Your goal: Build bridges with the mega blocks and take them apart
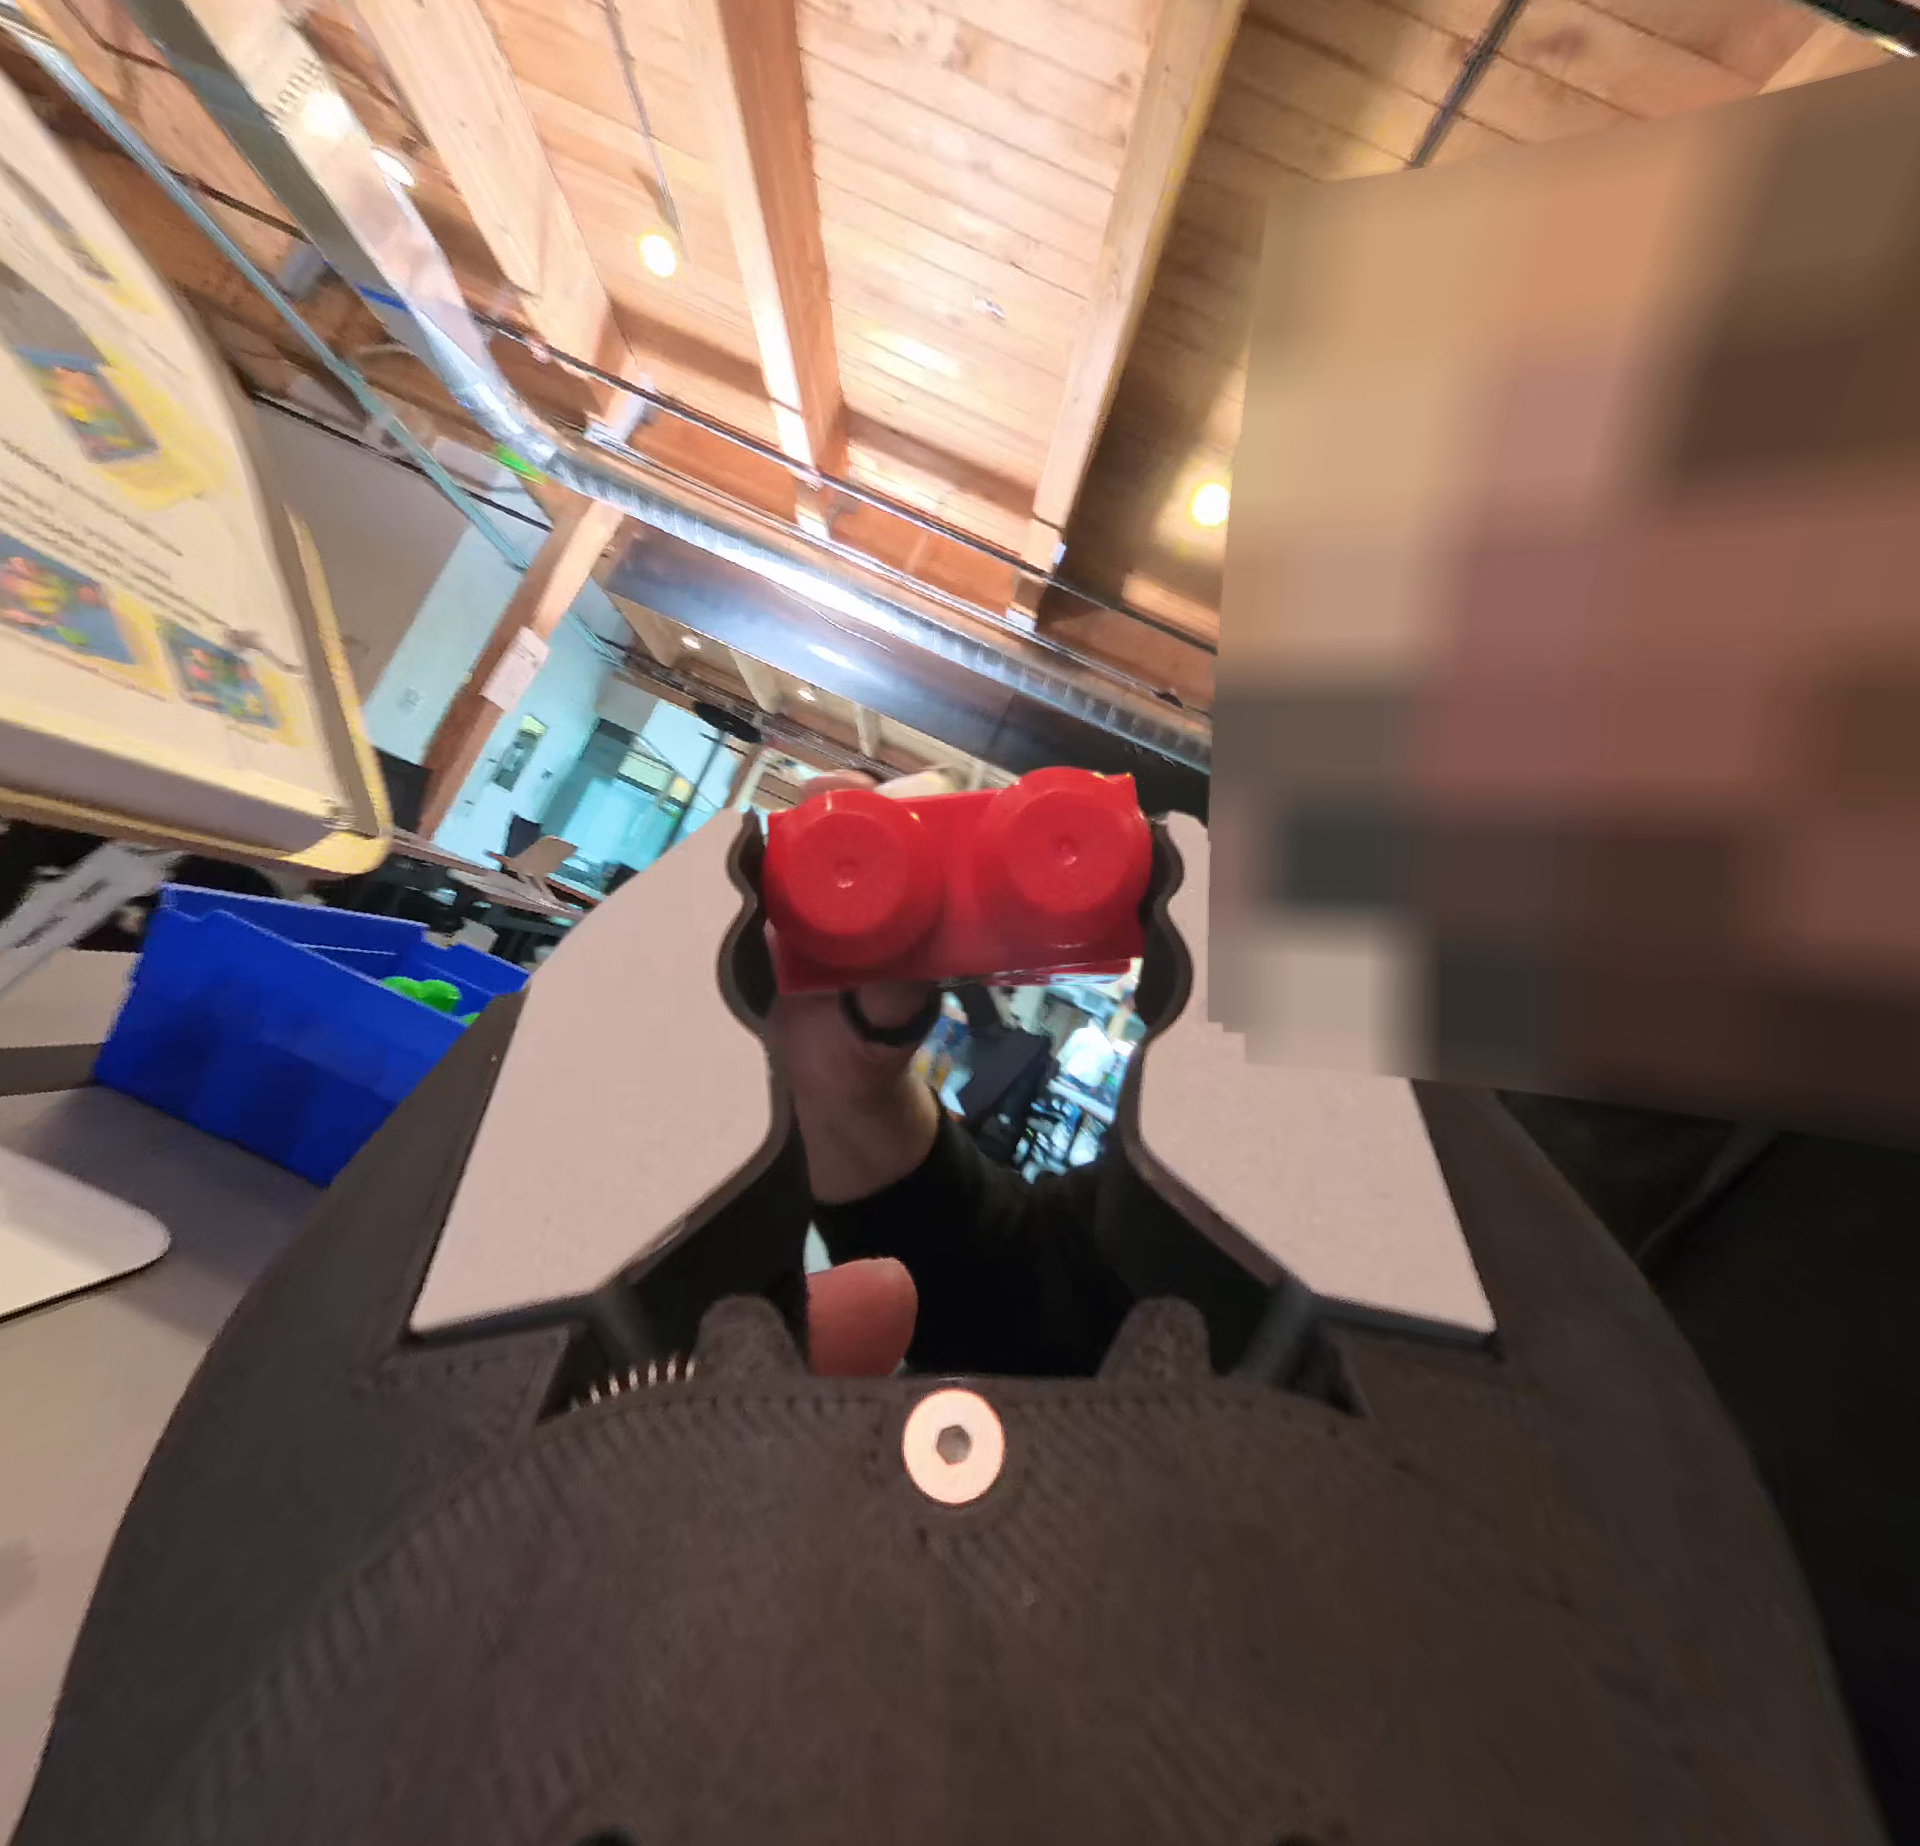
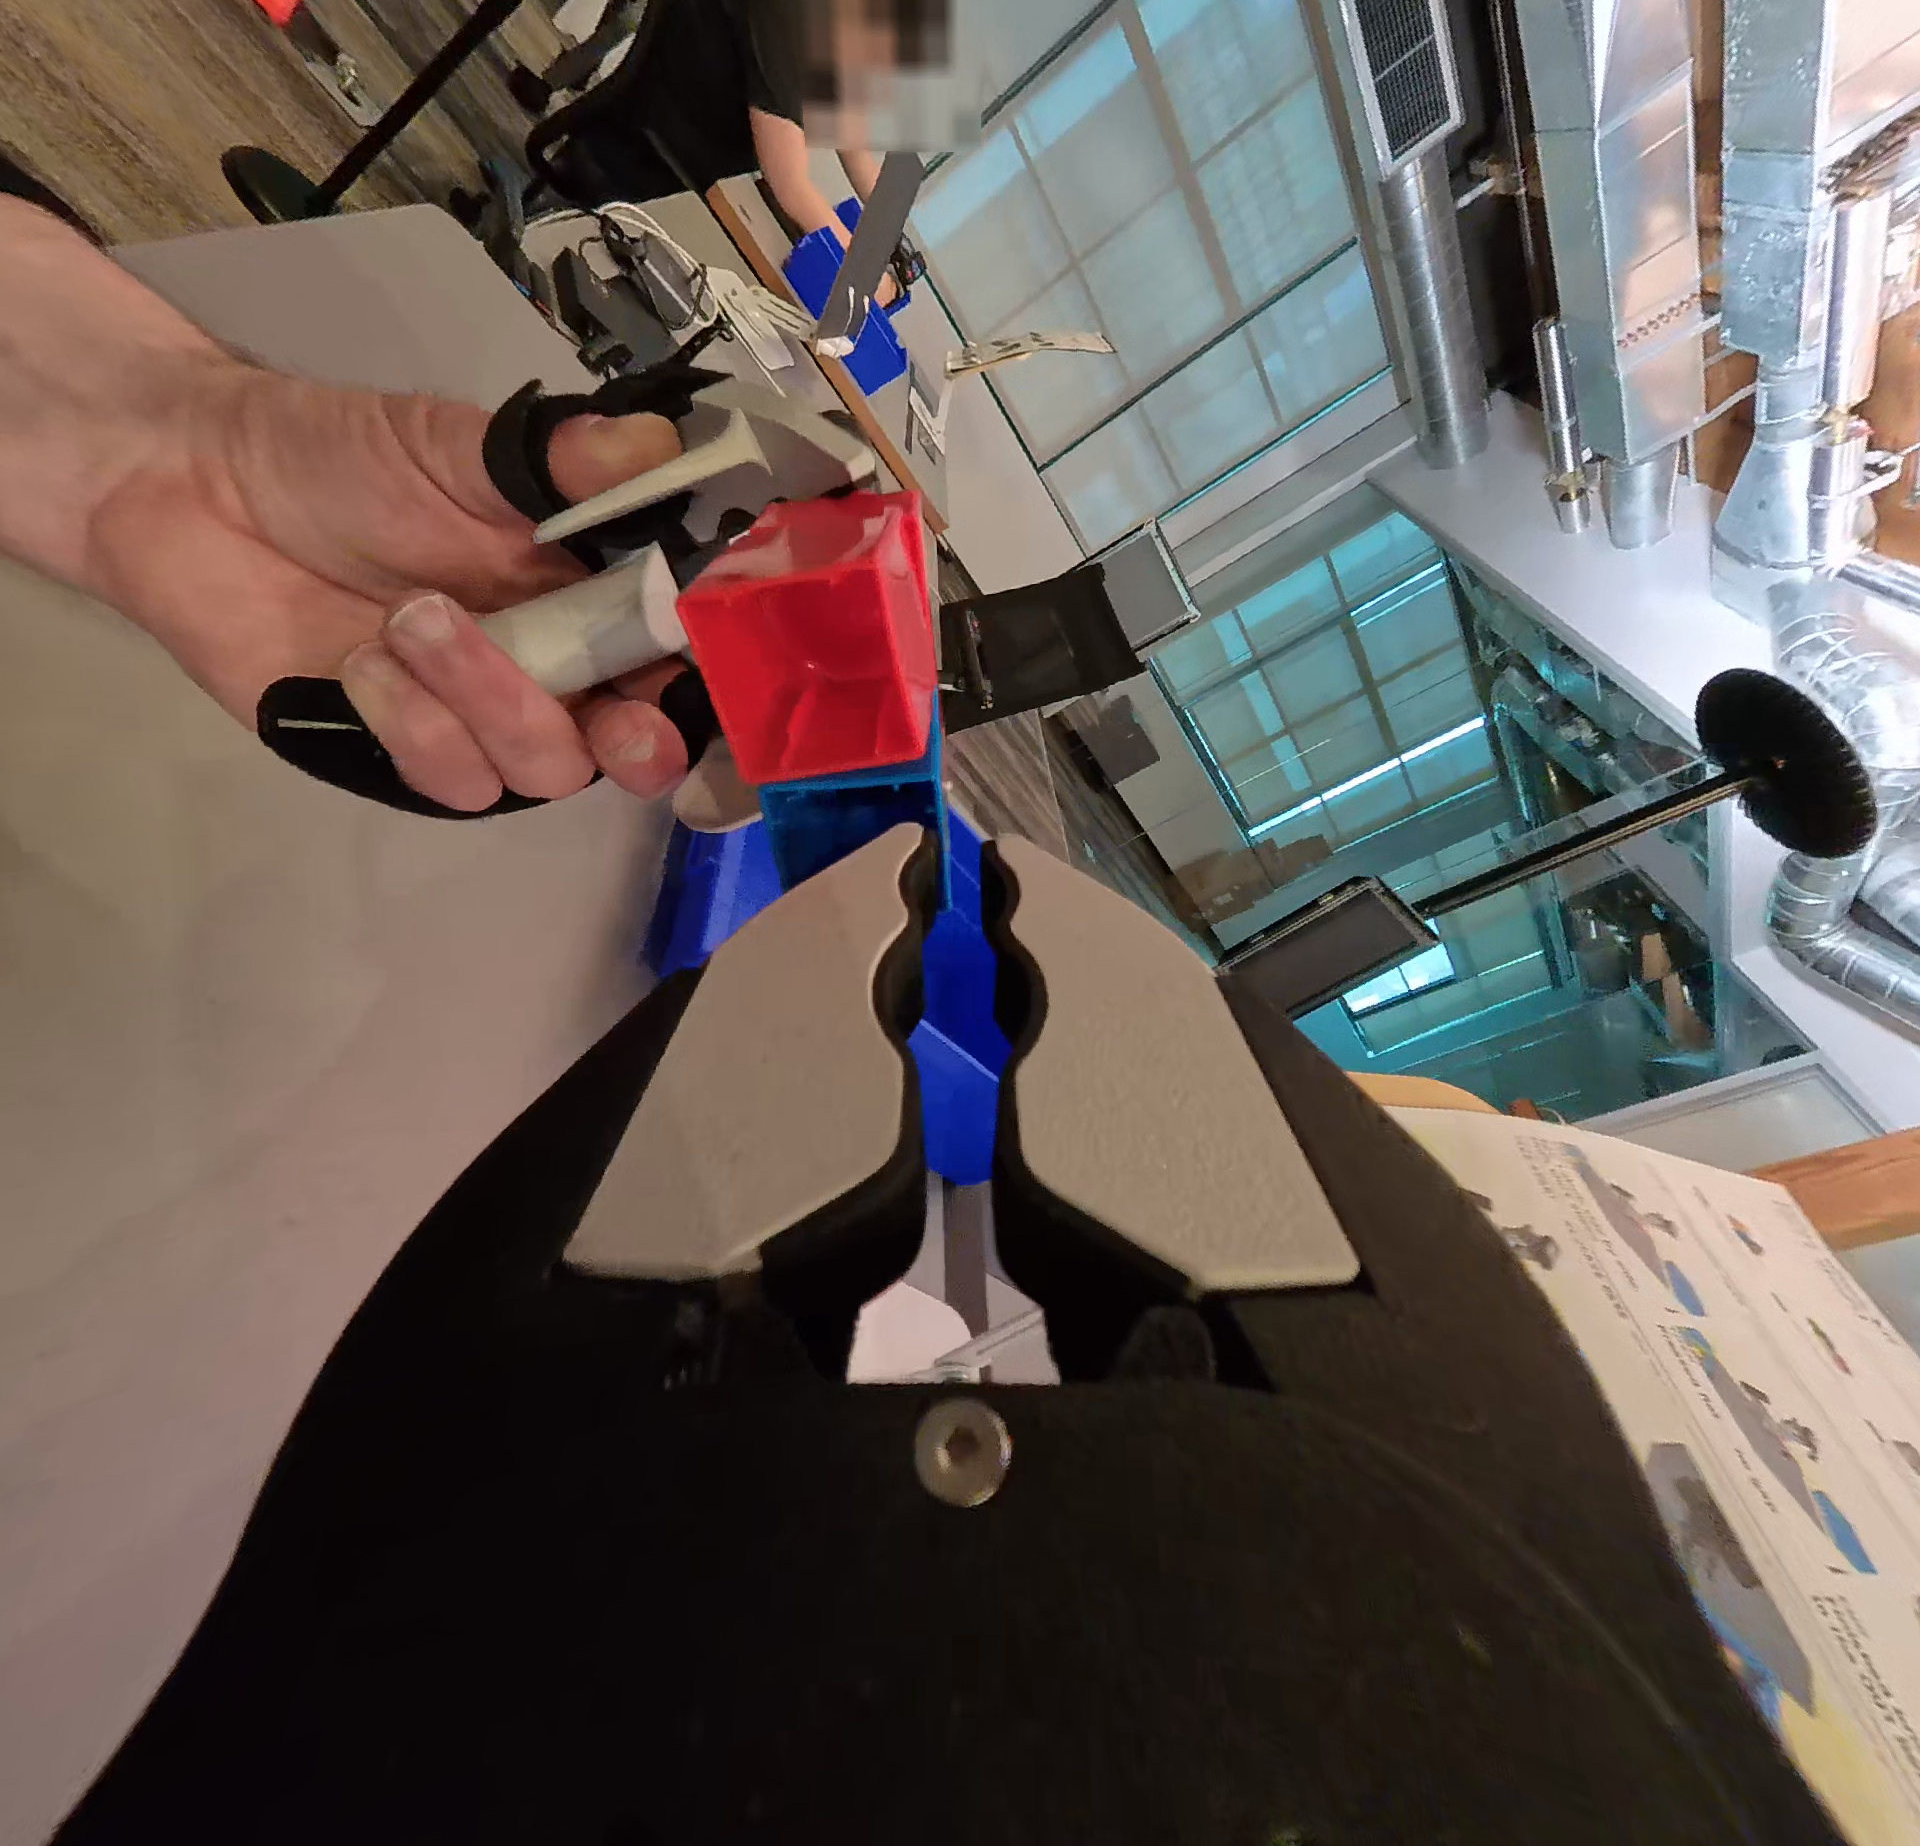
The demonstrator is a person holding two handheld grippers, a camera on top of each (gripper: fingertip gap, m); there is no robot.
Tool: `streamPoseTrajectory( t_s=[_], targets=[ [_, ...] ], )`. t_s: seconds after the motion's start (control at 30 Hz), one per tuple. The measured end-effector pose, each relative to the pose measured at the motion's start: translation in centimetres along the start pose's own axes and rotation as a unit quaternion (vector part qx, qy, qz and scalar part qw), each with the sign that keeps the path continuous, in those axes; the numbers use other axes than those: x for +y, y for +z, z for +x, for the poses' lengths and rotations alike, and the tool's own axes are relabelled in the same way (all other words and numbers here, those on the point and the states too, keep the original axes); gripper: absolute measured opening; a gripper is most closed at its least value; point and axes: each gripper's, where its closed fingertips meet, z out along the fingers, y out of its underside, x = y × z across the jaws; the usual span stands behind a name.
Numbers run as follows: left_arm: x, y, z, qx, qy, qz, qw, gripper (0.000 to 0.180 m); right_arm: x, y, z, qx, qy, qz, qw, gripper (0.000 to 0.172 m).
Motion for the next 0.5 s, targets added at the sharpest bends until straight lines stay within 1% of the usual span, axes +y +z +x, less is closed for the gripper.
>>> streamPoseTrajectory(
  t_s=[0.1,0.17,0.37,0.4,0.5],
  targets=[
    [-0.7,-0.8,-1.2,-0.027,-0.009,0.023,0.999,0.068,-0.8,-0.8,0.3,-0.010,-0.004,0.013,1.000,0.008],
    [-0.8,-1.0,-1.5,-0.027,-0.021,0.030,0.999,0.069,-1.3,-0.6,-0.3,-0.025,-0.006,0.015,1.000,0.005],
    [0.8,-0.1,-1.5,-0.025,-0.030,0.007,0.999,0.069,-1.1,0.5,-1.3,-0.023,-0.020,-0.003,1.000,0.008],
    [1.0,0.0,-1.5,-0.025,-0.030,0.004,0.999,0.069,-1.0,0.5,-1.3,-0.019,-0.024,-0.004,1.000,0.003],
    [1.2,0.2,-1.3,-0.016,-0.038,0.007,0.999,0.069,-1.3,0.2,-1.1,-0.012,-0.038,-0.004,0.999,0.003]
  ],
)
